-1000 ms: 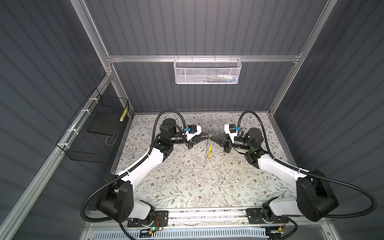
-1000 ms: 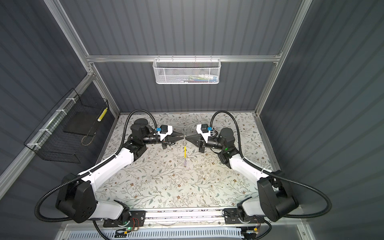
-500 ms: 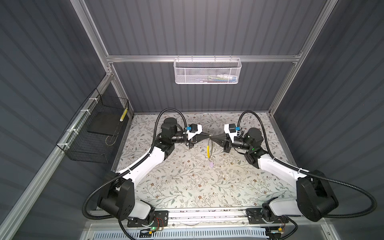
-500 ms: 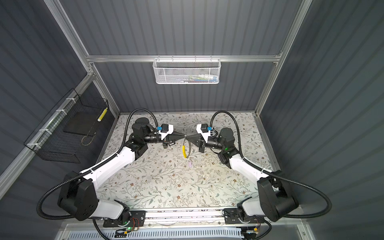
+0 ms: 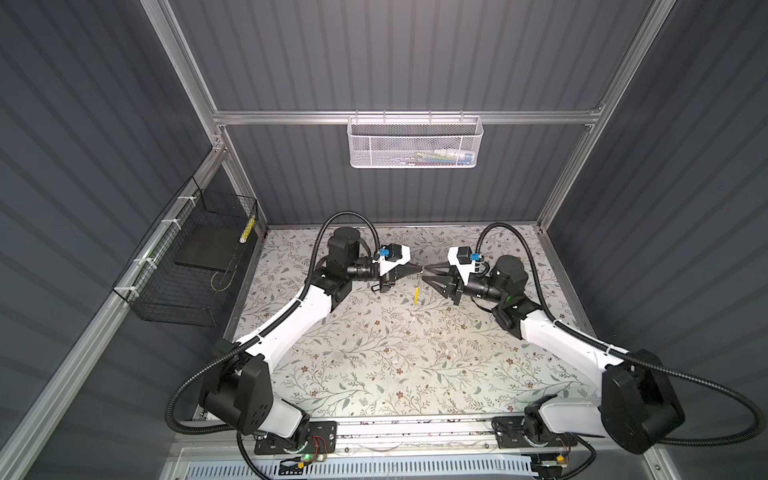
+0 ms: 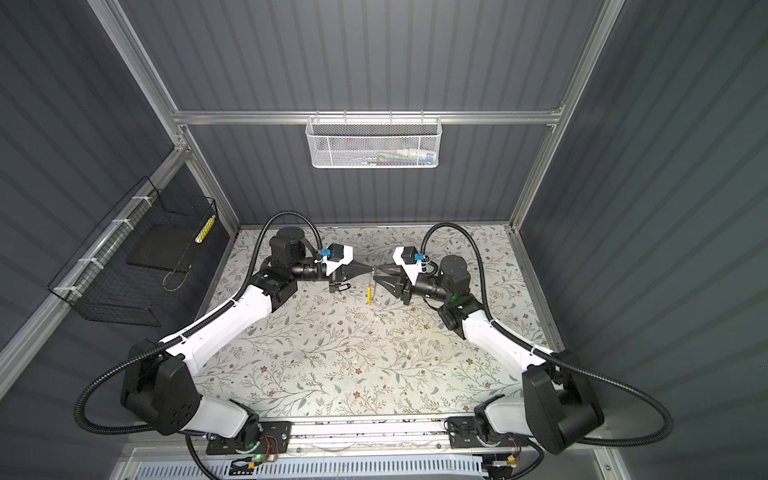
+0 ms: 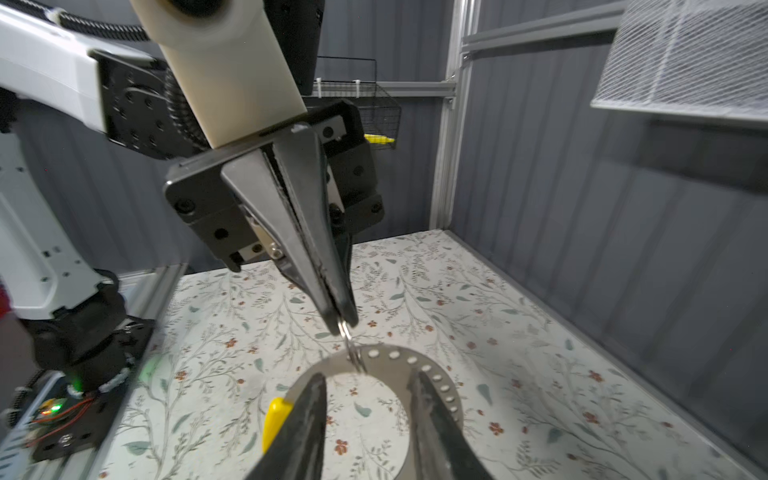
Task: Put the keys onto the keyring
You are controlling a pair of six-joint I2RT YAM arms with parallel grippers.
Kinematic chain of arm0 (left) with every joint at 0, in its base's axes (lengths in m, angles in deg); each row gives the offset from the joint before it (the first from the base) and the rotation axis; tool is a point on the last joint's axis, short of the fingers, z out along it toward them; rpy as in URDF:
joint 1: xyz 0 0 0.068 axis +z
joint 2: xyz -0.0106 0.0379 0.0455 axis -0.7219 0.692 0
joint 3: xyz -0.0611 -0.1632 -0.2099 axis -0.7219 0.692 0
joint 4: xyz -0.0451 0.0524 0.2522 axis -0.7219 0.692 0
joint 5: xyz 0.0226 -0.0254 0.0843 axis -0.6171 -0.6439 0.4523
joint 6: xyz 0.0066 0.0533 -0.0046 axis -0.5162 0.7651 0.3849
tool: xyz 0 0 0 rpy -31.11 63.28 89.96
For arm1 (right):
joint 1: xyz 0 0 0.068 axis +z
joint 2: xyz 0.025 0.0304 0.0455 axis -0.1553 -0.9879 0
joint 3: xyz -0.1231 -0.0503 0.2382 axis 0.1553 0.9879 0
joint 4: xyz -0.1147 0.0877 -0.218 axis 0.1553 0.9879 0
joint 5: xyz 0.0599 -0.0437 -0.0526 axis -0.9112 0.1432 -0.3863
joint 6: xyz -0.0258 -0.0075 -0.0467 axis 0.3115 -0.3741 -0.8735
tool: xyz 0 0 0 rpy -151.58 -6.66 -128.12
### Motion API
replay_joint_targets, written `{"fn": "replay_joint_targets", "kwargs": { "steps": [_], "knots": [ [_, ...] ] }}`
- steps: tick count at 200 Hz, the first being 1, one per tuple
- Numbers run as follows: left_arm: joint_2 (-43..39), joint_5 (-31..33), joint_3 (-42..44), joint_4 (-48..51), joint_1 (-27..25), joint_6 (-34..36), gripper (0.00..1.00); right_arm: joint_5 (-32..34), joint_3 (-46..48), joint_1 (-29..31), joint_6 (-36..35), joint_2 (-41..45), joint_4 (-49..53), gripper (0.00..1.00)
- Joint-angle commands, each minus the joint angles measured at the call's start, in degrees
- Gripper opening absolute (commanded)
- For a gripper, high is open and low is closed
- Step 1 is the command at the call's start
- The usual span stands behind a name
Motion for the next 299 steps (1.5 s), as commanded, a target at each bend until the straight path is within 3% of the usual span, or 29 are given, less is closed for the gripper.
{"fn": "replay_joint_targets", "kwargs": {
  "steps": [1, 40, 56, 82, 188, 262, 299],
  "knots": [
    [0.71, 2.74, -5.22, 12.64, -0.29, 8.03, 0.0, 10.93, -2.58, -0.26, -9.98, 4.52, 14.04, 0.42],
    [2.04, 7.31, -10.57, 22.49, -0.99, 12.44, 0.0, 19.71, -5.56, 0.39, -20.84, 11.29, 25.94, 0.44],
    [2.42, 10.13, -14.1, 25.8, -2.07, 14.09, 0.0, 23.05, -7.47, 1.96, -23.42, 11.89, 28.56, 0.39],
    [2.96, 13.86, -16.14, 28.65, -3.66, 15.04, 0.0, 23.34, -9.79, 5.25, -27.77, 11.24, 30.46, 0.37],
    [2.83, 19.02, -18.49, 31.27, -8.1, 15.68, 0.0, 21.73, -11.63, 7.5, -26.5, 6.98, 28.76, 0.23],
    [2.11, 18.15, -18.14, 29.66, -9.0, 15.26, 0.0, 21.05, -11.19, 7.53, -24.98, 6.79, 29.41, 0.13],
    [1.15, 16.47, -16.25, 25.91, -9.09, 12.87, 0.0, 20.7, -10.87, 7.52, -23.43, 6.44, 28.2, 0.03]
  ]
}}
